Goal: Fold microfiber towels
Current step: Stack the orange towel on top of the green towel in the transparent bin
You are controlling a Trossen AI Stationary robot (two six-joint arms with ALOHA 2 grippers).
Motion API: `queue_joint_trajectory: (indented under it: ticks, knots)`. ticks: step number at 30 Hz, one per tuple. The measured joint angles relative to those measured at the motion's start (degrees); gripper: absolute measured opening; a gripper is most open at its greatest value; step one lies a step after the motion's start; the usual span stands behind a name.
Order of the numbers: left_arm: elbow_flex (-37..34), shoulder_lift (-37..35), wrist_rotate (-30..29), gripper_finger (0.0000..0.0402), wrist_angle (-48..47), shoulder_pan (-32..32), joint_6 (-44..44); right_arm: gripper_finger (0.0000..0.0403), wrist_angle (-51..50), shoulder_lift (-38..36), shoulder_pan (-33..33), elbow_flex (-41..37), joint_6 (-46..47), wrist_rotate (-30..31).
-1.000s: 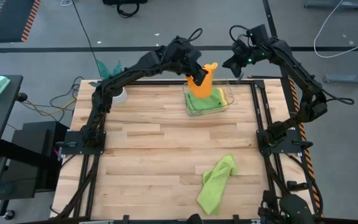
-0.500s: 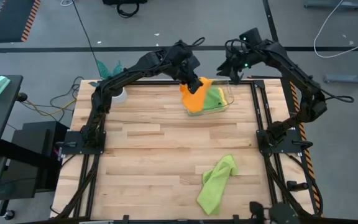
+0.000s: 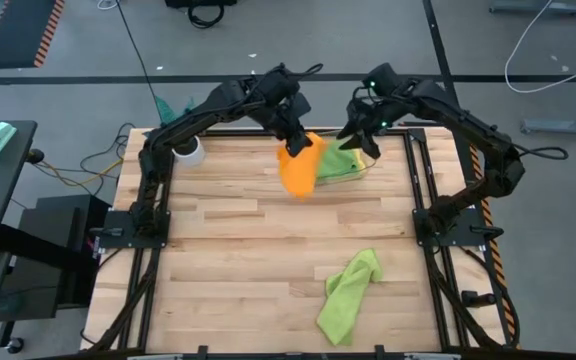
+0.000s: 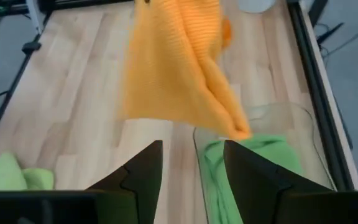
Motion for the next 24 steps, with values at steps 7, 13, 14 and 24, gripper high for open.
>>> queue_joint_trajectory:
  ticks: [7, 13, 14, 24]
  knots:
    - [0.00, -0.87, 1.78, 0.0009, -1.38, -1.23, 0.39, 0.0178, 1.99, 1.20, 4.63, -0.02, -0.43, 4.24]
    - [-0.02, -1.14, 1.96, 0.0009, -4.32, -2.73, 0.53, 0.0178, 2.44, 2.27, 5.47, -0.04, -0.42, 6.46]
    - [-0.02, -1.20, 1.97, 0.0009, -4.59, -3.01, 0.52, 0.0178, 2.30, 2.27, 5.45, -0.04, -0.42, 6.69]
    - [-0.02, -1.24, 1.96, 0.0009, -5.14, -4.48, 0.32, 0.0178, 1.92, 2.27, 7.94, -0.04, 1.39, 5.98]
